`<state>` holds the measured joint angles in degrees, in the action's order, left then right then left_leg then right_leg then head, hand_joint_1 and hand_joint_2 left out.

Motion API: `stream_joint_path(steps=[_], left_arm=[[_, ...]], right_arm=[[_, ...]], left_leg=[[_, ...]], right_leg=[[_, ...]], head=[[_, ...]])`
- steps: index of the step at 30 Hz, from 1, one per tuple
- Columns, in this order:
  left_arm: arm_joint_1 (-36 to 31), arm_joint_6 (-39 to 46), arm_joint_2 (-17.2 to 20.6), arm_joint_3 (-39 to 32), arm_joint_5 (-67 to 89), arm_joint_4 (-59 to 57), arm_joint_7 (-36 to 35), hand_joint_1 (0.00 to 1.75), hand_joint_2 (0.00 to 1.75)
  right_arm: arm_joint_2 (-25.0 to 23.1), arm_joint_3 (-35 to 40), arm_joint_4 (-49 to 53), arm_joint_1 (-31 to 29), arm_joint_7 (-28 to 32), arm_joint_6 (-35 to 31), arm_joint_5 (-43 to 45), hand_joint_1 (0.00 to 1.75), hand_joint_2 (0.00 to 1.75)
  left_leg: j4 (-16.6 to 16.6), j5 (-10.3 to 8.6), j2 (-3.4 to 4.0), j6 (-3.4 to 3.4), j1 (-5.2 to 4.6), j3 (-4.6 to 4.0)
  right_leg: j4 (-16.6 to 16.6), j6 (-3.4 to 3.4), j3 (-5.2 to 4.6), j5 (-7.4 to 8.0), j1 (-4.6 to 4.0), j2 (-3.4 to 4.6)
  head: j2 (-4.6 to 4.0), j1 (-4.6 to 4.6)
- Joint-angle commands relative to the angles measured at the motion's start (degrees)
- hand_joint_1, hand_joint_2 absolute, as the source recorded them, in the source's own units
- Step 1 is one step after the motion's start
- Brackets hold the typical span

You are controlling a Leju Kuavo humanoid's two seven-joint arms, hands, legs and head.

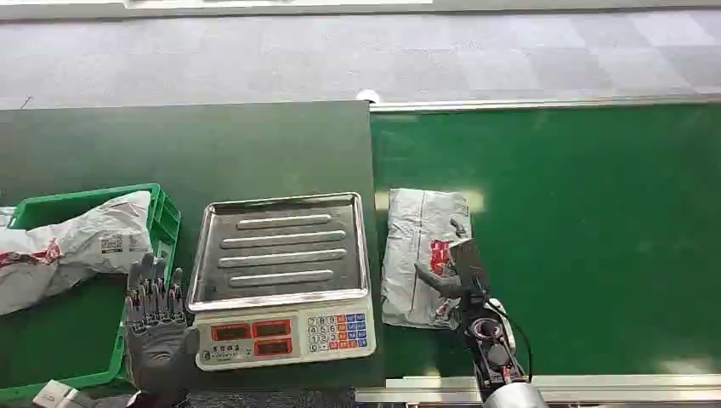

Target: Moved the parcel from conveyor to table for the left to box.

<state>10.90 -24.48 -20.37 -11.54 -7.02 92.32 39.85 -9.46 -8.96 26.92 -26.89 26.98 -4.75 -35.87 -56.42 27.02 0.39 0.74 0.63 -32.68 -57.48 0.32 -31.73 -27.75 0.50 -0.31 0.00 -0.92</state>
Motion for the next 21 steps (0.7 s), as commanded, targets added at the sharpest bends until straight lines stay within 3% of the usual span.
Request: stream_joint_path(steps=[1, 4, 16, 17, 21], left_arm=[[-1.64, 0.96, 0.37, 1.17, 0.91, -4.86, 0.15, 0.00, 1.75], [-2.08, 1.20, 0.37, 1.42, 1.17, -5.58, 0.15, 0.00, 1.75], [-2.28, 1.24, 0.37, 1.46, 1.24, -5.82, 0.15, 0.00, 1.75], [-2.46, 1.14, 0.45, 1.49, 1.30, -6.09, 0.15, 0.00, 1.75], [-2.97, 1.08, 0.37, 1.02, 1.61, -6.57, 0.15, 0.00, 1.75]], right_arm=[[1.27, 5.14, -10.39, -1.18, -16.71, -3.89, -6.39, 0.00, 1.75], [1.54, 5.96, -10.59, -0.02, -19.88, -4.36, -8.16, 0.00, 1.75], [1.56, 5.84, -10.57, 0.08, -20.03, -4.31, -8.14, 0.00, 1.75], [1.61, 5.69, -10.29, -0.06, -20.13, -4.61, -8.09, 1.75, 1.75], [1.74, 4.14, -9.01, 0.24, -17.70, -5.81, -7.70, 1.75, 1.75]], left_leg=[[0.15, -0.07, -0.11, -0.03, 0.00, 0.11], [0.07, -0.01, -0.07, -0.02, 0.01, 0.10], [0.10, -0.05, -0.17, -0.02, 0.01, 0.38], [0.15, -0.10, -0.22, -0.03, 0.02, 0.37], [0.10, -0.08, -0.23, -0.02, 0.00, 0.46]], right_leg=[[0.16, -0.02, 0.14, 0.05, 0.00, -0.06], [0.09, -0.01, 0.11, -0.01, -0.01, -0.06], [0.13, -0.02, 0.36, -0.02, 0.00, -0.15], [0.19, -0.02, 0.37, 0.02, -0.02, -0.19], [0.13, -0.02, 0.49, -0.01, 0.00, -0.21]], head=[[0.00, 0.02], [0.00, 0.00], [0.00, 0.02], [0.00, 0.00], [0.00, 0.00]])
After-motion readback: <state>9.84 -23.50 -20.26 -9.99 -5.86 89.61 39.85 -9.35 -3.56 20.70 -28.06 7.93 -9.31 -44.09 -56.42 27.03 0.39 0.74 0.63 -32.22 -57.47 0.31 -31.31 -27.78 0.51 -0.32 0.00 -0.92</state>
